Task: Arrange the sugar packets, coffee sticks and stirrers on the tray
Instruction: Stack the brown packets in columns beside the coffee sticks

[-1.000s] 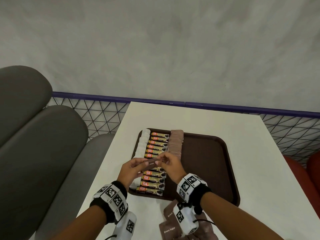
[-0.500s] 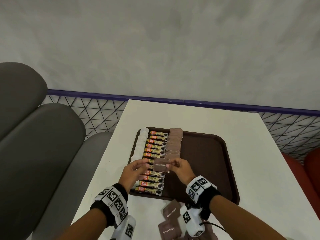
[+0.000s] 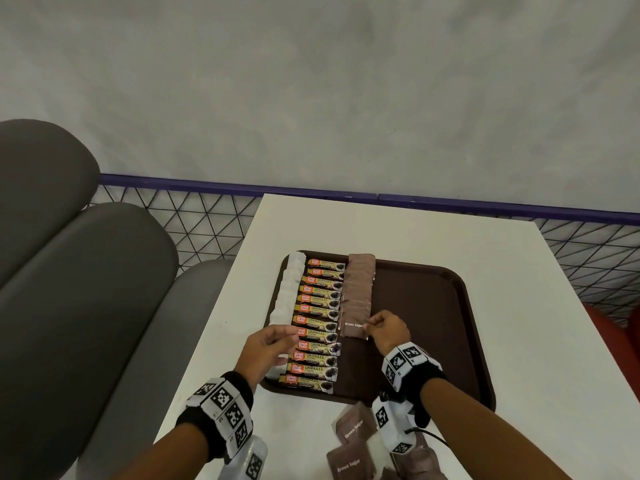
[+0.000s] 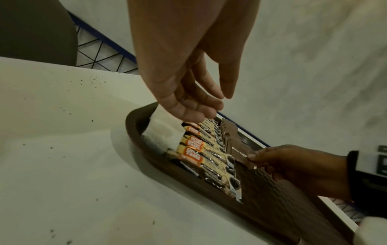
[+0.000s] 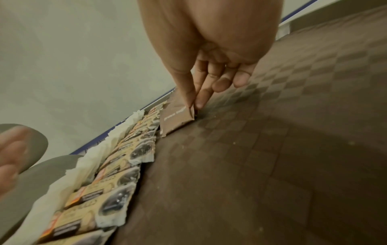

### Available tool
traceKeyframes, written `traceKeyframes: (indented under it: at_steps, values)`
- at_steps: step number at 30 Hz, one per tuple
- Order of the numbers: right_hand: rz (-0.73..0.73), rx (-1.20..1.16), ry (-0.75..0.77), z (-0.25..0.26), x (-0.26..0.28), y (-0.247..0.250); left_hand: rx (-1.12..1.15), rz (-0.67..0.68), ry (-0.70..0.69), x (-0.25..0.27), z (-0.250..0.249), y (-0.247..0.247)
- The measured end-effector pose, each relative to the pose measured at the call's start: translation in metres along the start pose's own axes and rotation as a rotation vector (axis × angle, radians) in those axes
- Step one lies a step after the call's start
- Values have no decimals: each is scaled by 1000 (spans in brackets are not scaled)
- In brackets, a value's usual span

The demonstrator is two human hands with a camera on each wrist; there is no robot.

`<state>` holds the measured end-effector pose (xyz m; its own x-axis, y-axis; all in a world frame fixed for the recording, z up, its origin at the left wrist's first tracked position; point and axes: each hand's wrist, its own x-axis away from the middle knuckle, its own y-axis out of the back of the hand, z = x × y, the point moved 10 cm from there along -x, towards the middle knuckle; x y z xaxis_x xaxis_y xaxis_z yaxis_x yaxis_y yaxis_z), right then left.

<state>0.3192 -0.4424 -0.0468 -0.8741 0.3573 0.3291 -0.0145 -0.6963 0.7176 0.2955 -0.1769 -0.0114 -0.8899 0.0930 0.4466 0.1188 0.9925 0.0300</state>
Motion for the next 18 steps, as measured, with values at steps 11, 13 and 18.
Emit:
traceKeyframes:
  at_steps: [11,13,18]
  values:
    - [-75,35,8,-3,20,18,-192,229,44,19,18,-29]
    - [-71,5,55,-5,33,25,-241,307,75,27,27,-38]
    - [60,30,181,-24,76,37,-416,468,79,51,47,-56]
